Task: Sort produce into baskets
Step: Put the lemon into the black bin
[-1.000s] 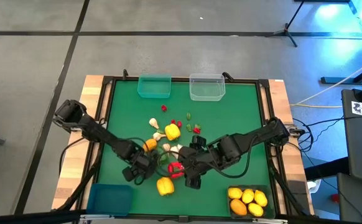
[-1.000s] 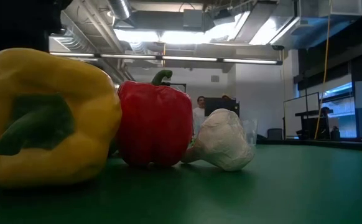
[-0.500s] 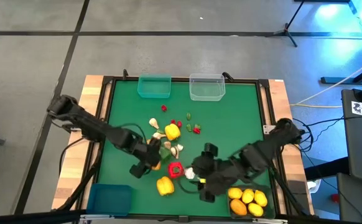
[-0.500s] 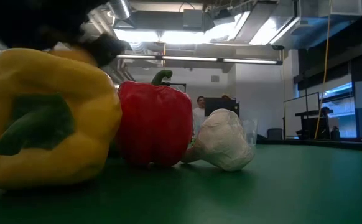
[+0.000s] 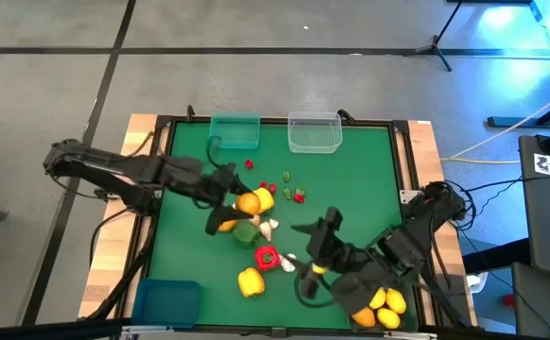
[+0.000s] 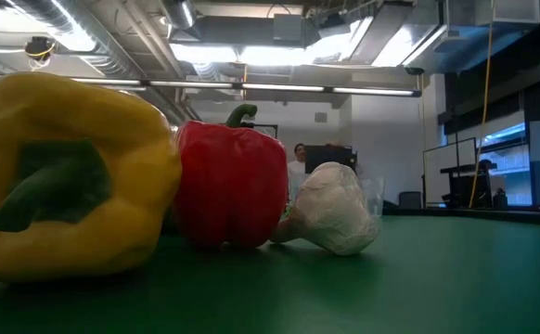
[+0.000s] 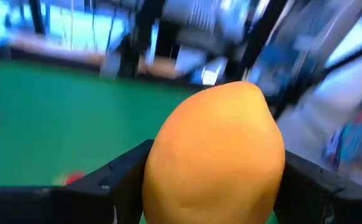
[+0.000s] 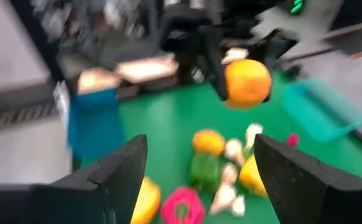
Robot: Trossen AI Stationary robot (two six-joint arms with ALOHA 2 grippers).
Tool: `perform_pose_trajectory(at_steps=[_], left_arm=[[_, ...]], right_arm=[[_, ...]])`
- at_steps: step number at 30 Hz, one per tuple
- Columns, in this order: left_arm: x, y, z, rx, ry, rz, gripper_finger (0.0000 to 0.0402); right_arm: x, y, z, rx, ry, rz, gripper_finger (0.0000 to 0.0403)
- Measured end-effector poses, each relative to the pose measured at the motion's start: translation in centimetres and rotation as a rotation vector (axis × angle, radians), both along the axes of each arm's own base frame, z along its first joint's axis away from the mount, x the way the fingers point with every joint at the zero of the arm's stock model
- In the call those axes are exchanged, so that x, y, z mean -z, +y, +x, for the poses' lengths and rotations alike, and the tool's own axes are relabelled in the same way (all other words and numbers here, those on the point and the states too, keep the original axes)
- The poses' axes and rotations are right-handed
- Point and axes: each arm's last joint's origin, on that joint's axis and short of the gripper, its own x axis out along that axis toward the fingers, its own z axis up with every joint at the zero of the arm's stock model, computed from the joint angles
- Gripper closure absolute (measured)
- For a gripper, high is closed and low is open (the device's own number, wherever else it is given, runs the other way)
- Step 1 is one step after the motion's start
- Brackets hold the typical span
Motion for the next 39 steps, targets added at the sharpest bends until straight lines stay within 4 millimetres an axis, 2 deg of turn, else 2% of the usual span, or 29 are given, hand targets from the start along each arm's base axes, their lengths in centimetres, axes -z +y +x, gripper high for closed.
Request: perform_pose_trajectory(at_steps=[3,6,13,18,23,30,34,39], left_arm=[[-1.6,0.0,-0.4,0.001,-0.135,-0.016,0.0136],[-2.2,-0.1,-0.5,0.015,-0.194,0.011,0.0135],[-1.9,-0.5,-0.1,0.024,-0.189,0.05,0.0135],[-1.9,-0.5,-0.1,-0.001,-0.195,0.078,0.0135],[-2.0,-0.5,-0.1,-0.004,-0.203,0.082,0.0135],[-2.2,-0.5,0.0,-0.001,-0.23,0.101,0.0135],[-2.1,-0.5,0.0,0.005,-0.223,0.104,0.0135],[-2.1,-0.5,0.0,0.0,-0.225,0.105,0.0135]], right_arm=[[-0.5,-1.1,1.1,0.062,-0.062,-0.008,0.0114],[-0.9,-2.6,2.4,0.086,-0.095,-0.001,0.0114],[-1.8,-5.5,4.8,0.073,-0.142,-0.042,0.0114],[-1.7,-6.6,5.6,-0.05,-0.099,-0.015,0.0114],[-1.6,-7.8,6.0,-0.037,-0.088,-0.021,0.0114],[-1.5,-8.4,6.5,-0.053,-0.059,-0.098,0.0114],[-1.1,-8.2,6.7,-0.132,-0.032,-0.094,0.0113],[-1.2,-8.3,6.8,-0.148,-0.027,-0.132,0.0109]])
